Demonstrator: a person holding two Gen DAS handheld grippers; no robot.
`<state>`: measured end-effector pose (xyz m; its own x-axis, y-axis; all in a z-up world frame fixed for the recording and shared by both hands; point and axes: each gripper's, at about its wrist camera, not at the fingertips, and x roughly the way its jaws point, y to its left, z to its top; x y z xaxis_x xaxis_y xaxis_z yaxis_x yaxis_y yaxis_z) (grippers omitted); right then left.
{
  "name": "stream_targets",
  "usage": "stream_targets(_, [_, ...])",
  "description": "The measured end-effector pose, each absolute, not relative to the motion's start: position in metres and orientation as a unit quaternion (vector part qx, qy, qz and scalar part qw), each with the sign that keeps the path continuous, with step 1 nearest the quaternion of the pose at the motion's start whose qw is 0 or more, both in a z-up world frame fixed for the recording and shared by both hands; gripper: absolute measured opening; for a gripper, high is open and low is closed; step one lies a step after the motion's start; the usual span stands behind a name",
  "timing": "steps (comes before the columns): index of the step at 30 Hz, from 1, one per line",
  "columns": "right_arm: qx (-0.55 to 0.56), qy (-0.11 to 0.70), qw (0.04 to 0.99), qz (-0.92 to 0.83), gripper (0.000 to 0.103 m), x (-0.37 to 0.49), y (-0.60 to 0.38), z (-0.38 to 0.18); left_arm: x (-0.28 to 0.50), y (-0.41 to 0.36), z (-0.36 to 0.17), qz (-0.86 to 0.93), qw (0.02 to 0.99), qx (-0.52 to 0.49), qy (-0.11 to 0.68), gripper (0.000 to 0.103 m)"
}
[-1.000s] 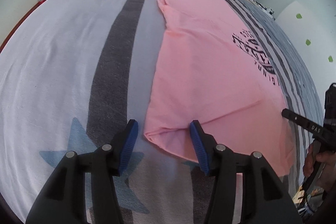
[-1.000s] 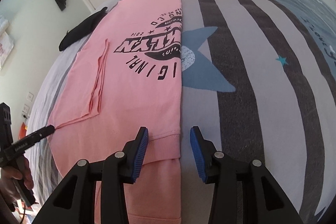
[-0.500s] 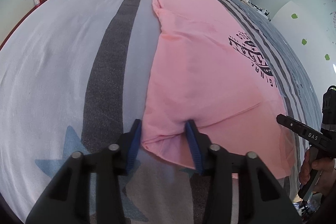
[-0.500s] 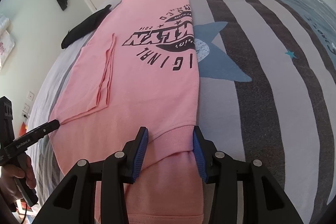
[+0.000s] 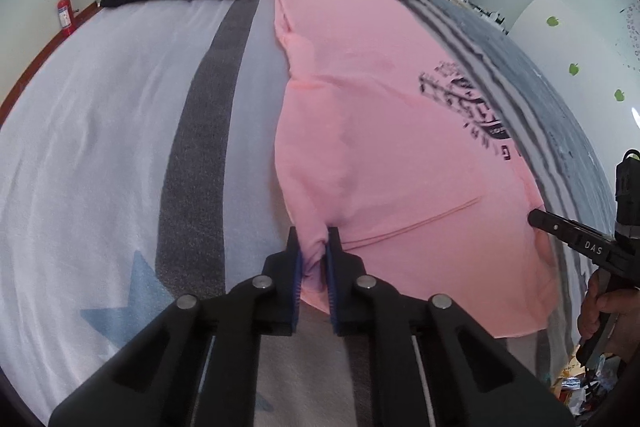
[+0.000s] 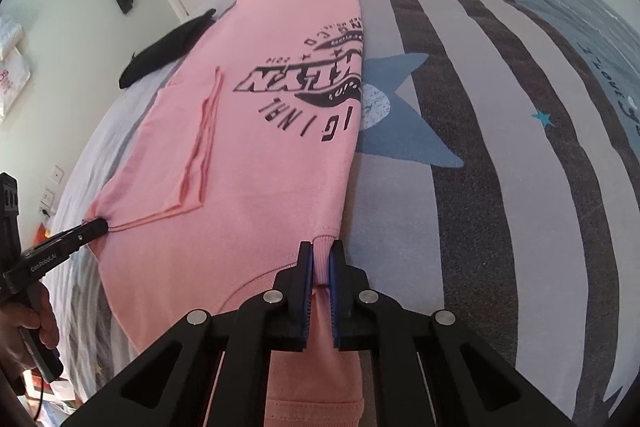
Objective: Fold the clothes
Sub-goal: 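Close both grippers on the hem of the pink T-shirt, then lift the hem with both grippers and fold it toward the collar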
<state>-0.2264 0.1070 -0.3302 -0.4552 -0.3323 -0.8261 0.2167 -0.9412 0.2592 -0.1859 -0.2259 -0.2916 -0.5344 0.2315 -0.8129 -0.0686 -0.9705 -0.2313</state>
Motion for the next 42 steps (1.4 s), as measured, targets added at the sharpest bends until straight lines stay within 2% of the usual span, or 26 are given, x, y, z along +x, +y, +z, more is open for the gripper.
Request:
stream_targets(8, [0.473, -0.061, 0.184, -0.86, 0.005, -0.196, 0.117, -0.287, -0.143, -0.223, -0.249, 0.876, 0.088, -0.465, -0.089, 0.007])
stream_targets(16, [0.551, -0.052, 0.213, -0.805, 0.005, -0.11, 0.134, -0.277, -0.045, -0.217, -0.253, 0.823, 0.078, -0.553, -0.098, 0.007])
stream_targets(21, [0.577, -0.056, 0.206, -0.788, 0.005, -0.084, 0.14, -0.268, -0.032, -0.215, -0.238, 0.82, 0.07, -0.557, -0.113, 0.007])
stream_targets(26, [0.545, -0.053, 0.201, -0.813, 0.005, -0.105, 0.132, -0.232, -0.073, -0.218, -0.199, 0.848, 0.084, -0.514, -0.102, 0.007])
stream_targets(33, [0.49, -0.038, 0.179, -0.852, 0.005, -0.185, 0.112, -0.194, -0.184, -0.219, -0.168, 0.885, 0.114, -0.447, -0.057, 0.007])
stream_targets(38, [0.457, -0.047, 0.169, -0.872, 0.005, -0.264, 0.105, -0.192, -0.271, -0.221, -0.183, 0.897, 0.125, -0.424, -0.02, 0.007])
stream_targets(42, [0.45, -0.054, 0.179, -0.874, 0.005, -0.333, 0.097, -0.213, -0.34, -0.223, -0.209, 0.892, 0.127, -0.434, 0.0, 0.007])
